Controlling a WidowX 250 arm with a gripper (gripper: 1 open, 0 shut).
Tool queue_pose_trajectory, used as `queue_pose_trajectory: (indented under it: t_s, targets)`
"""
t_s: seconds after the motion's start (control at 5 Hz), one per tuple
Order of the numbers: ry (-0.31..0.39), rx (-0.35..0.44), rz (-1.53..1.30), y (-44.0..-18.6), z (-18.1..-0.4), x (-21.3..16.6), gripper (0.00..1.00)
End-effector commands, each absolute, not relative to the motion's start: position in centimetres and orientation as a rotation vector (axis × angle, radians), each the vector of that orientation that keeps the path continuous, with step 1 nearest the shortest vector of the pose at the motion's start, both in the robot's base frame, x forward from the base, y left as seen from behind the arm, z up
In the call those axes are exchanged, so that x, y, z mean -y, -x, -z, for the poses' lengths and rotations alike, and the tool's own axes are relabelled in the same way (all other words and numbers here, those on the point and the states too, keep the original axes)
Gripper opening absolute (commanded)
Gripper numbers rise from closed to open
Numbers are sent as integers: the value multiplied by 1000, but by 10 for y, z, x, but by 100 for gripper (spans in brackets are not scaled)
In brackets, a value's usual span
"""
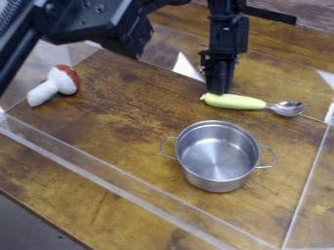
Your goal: Move the green spoon to the right
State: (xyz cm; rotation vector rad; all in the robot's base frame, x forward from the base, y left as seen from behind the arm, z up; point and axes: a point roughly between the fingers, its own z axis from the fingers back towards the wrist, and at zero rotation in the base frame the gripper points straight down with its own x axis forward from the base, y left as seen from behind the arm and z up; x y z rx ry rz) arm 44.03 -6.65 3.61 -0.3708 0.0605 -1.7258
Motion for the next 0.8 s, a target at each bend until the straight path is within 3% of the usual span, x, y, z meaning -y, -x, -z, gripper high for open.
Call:
queue_pose_trajectory:
  t_s: [0.0, 0.6]
  targets:
    - [396, -101, 1752, -429, -33, 88, 0]
    - [409, -86, 1630, -430, -31, 66, 0]
